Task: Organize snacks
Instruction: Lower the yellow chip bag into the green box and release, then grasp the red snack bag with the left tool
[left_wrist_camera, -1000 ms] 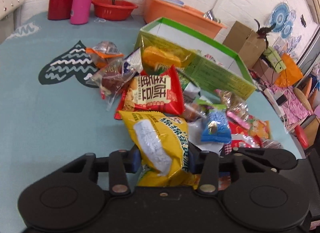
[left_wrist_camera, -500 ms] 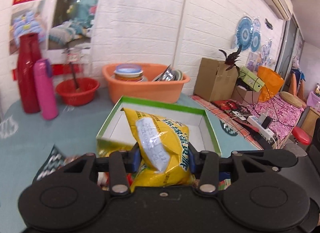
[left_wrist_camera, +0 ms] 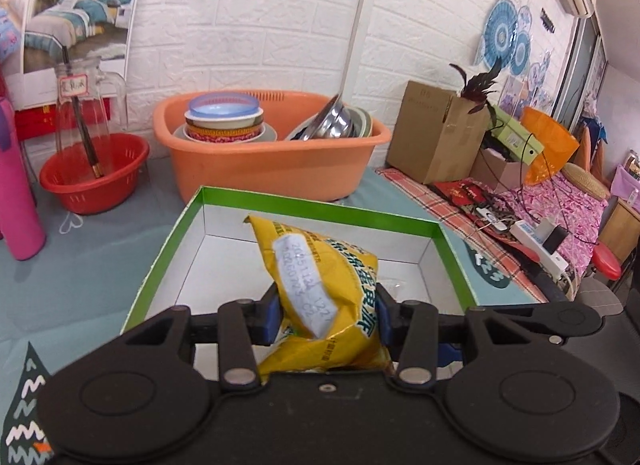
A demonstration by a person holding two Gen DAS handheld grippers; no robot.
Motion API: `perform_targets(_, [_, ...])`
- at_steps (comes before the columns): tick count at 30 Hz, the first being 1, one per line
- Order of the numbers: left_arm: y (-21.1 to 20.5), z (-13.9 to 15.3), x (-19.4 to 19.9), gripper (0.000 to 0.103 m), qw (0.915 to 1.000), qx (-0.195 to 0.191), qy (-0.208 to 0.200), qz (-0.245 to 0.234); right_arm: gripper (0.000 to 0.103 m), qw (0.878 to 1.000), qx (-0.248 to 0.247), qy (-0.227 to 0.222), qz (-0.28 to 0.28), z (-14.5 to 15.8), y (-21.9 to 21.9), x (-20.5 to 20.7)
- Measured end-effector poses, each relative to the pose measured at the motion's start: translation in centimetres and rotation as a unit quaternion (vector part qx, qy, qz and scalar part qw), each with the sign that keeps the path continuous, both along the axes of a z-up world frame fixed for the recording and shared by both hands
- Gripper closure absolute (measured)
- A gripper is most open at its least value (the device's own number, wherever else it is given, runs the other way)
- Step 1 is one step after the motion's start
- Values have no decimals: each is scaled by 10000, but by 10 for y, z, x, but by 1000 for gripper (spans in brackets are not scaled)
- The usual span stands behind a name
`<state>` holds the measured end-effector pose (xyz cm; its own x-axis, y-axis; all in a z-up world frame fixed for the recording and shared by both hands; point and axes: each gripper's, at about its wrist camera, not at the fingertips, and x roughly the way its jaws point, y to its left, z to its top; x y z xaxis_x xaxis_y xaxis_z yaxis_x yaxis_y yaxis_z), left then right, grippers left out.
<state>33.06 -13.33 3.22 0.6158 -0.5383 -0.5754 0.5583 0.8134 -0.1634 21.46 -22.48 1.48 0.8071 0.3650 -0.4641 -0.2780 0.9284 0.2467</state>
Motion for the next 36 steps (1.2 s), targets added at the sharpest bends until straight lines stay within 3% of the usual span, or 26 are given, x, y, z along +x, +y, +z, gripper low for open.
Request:
perform_targets(2, [-2, -7, 6, 29, 10000, 64, 14, 25, 49, 9999, -29, 102, 4, -6, -2, 8])
perform_targets(3, [-2, -10, 8, 23, 9999, 102, 6, 81, 46, 9998, -86, 157, 11, -8, -2, 11])
perform_targets(4, [-3, -13, 9, 15, 9998, 152, -1, 150, 40, 9996, -156, 235, 29, -11, 0, 15])
perform_targets(5, [-2, -15, 10, 0, 9994, 219, -8, 251, 36, 9992, -232, 320, 35, -15, 1, 19])
perform_targets(7, [3, -15, 6, 0, 9976, 342, -66, 599, 0, 9991, -304, 276, -84, -16, 1, 18])
perform_targets(14, [30, 12, -35, 0, 9969, 147, 14, 767, 0, 9992, -333, -162, -169, 13, -10, -34])
perform_targets(21, [52, 20, -121, 0, 9977, 89, 137, 662, 0, 9983, -156, -535, -149, 34, -18, -122])
perform_targets(28, [72, -7, -199, 0, 9977, -246, 515, 374, 0, 9988, 474, -91, -50, 3, -19, -193])
perform_targets(33, [66, -37, -220, 0, 9961, -199, 836, 178, 0, 9950, 757, 612, 239, -31, -8, -224])
perform_targets(36, [59, -50, -220, 0, 9944, -226, 1027, 70, 0, 9938, 719, 841, 90, -48, -5, -231])
